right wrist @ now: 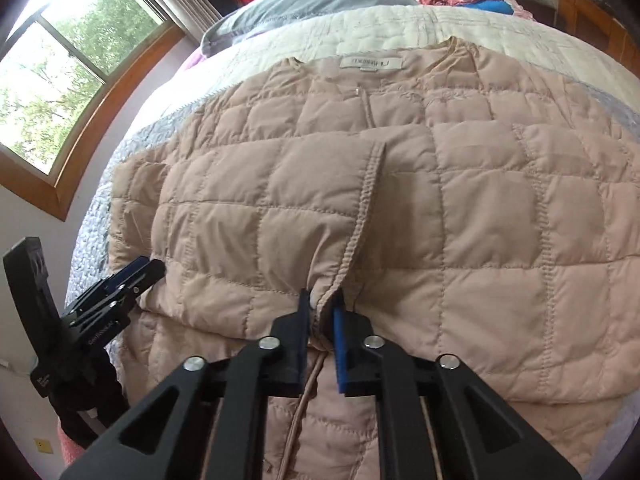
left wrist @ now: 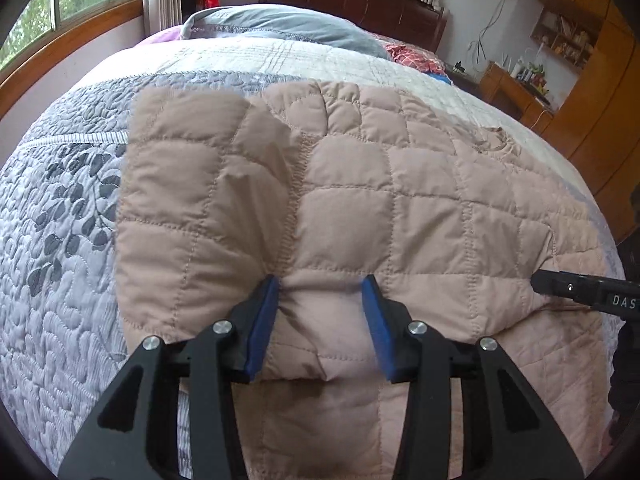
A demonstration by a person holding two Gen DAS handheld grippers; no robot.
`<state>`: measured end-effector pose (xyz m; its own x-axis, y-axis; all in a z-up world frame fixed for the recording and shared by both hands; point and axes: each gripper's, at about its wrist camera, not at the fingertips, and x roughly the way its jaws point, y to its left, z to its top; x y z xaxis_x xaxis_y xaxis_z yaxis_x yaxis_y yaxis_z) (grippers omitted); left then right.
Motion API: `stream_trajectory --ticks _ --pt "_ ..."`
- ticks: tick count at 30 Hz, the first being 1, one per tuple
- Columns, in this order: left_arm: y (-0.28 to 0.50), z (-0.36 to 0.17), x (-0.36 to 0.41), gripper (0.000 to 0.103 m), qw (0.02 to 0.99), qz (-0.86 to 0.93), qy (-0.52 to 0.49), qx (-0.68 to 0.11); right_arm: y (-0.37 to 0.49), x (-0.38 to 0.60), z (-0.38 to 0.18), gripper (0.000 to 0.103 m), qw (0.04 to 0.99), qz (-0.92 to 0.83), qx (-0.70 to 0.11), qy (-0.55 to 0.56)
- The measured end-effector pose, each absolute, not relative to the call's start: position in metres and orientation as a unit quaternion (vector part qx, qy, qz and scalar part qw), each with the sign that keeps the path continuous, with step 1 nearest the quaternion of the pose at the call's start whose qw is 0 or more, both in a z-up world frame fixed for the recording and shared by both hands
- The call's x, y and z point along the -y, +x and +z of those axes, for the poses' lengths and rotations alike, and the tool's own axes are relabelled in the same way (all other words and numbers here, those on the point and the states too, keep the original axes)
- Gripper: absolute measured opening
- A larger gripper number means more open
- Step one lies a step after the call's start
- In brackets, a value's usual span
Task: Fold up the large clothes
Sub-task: 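Grasp the opposite side edge with the right gripper, fold it toward the placket, release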
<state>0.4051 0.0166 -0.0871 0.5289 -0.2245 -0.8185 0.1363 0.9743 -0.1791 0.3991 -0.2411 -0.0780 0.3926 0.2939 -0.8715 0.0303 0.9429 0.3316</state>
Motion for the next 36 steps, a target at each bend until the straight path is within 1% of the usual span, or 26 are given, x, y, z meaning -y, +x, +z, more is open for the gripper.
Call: stream_trajectory --ticks 5,9,12,15,19,21,25,30,36 --pt "0.398 -0.057 -0.011 0.041 0.889 -0.102 -0.057 -0.442 0.379 0.261 -0.040 0.008 0.849 0.066 -0.508 0.130" --pt "0.397 -0.046 0.003 0.040 0.896 -0.107 -0.047 -0.429 0.358 0.291 -0.014 0.008 0.866 0.025 -0.489 0.106" --pt "0.398 -0.041 0.015 0.040 0.899 -0.112 -0.041 -0.421 0.343 0.323 -0.004 0.008 0.873 -0.017 -0.477 0.101" --pt "0.404 -0.043 0.027 0.040 0.899 -0.119 -0.038 -0.421 0.331 0.355 0.000 0.008 0.872 -0.042 -0.473 0.119" --pt "0.413 -0.057 0.044 0.040 0.895 -0.118 -0.015 -0.430 0.320 0.387 -0.007 0.008 0.870 -0.063 -0.470 0.136" --pt "0.420 -0.070 0.046 0.039 0.885 -0.118 -0.020 -0.449 0.320 0.391 -0.017 0.008 0.866 -0.064 -0.475 0.141" --pt "0.428 -0.092 0.048 0.039 0.877 -0.112 -0.013 -0.466 0.326 0.394 -0.045 0.008 0.853 -0.067 -0.496 0.148" --pt "0.427 -0.099 0.050 0.039 0.878 -0.113 0.002 -0.465 0.336 0.392 -0.082 0.008 0.843 -0.070 -0.512 0.149" --pt "0.426 -0.099 0.049 0.039 0.879 -0.106 0.007 -0.465 0.332 0.390 -0.079 0.010 0.848 -0.075 -0.508 0.135"
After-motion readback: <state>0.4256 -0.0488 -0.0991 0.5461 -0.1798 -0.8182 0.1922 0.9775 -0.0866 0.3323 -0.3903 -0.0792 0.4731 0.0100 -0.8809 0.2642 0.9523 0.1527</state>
